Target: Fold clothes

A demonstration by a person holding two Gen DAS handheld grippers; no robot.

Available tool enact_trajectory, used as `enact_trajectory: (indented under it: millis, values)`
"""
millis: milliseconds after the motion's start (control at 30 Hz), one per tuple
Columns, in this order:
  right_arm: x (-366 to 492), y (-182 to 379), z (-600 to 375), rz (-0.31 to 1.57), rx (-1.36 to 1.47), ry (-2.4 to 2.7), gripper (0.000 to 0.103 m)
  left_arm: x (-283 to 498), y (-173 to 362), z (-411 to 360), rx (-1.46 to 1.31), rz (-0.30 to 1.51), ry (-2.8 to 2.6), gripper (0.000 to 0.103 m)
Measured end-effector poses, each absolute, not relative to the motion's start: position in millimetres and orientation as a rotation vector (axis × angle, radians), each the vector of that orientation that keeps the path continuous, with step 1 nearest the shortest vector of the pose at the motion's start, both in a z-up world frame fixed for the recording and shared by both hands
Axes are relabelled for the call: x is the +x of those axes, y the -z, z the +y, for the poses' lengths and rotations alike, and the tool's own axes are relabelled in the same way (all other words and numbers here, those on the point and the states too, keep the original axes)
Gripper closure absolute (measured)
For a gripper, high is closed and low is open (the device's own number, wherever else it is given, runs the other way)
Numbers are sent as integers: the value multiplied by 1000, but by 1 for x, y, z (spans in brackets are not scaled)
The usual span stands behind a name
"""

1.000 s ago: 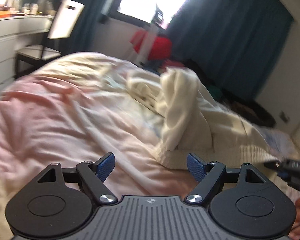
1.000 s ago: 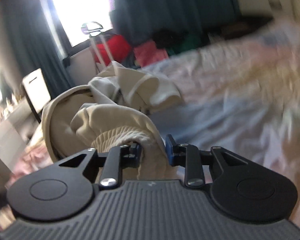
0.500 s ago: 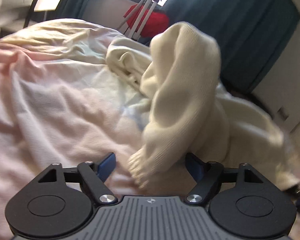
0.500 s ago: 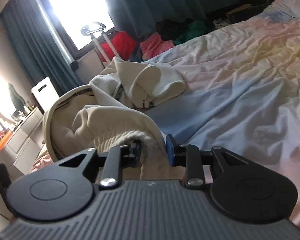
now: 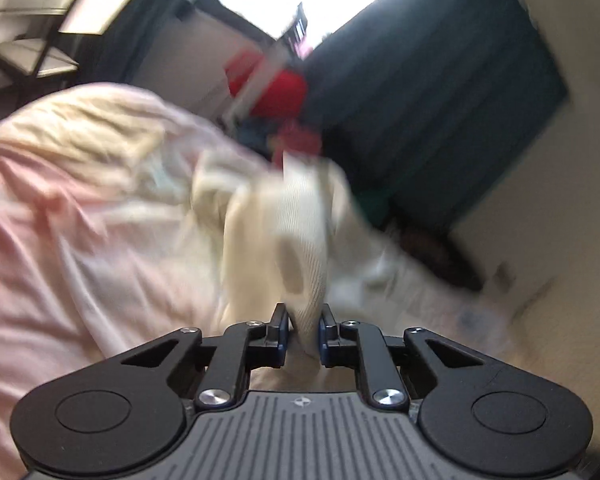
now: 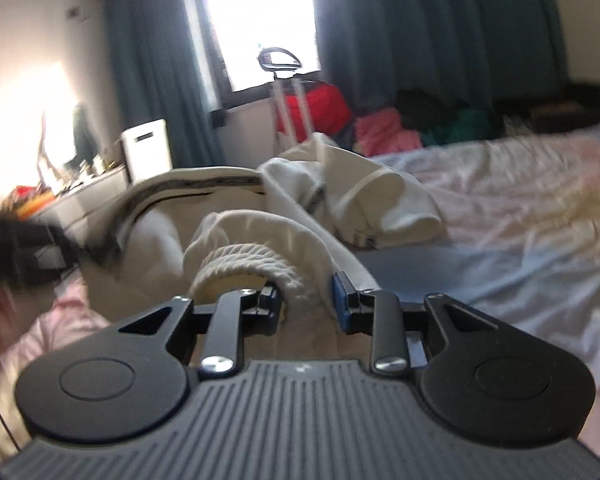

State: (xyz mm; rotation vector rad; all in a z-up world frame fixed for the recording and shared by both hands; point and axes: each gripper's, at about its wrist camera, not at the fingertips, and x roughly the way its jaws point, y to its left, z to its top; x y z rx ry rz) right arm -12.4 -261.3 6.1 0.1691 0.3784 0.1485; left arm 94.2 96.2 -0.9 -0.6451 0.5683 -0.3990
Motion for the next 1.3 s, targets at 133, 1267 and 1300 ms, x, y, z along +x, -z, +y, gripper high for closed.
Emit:
enact_trajectory:
  millis: [133,1267,1300]
  values:
    - [-28,-3,-216,403,17,-315,62,101,-10,153,-732,499,315,100]
    - [-20,-5,-229,587,325,-491,13,119,88,168,-514,799,211,33]
    - [-20,-4,-228,586,315,-466,13,118,87,168,-513,811,216,33]
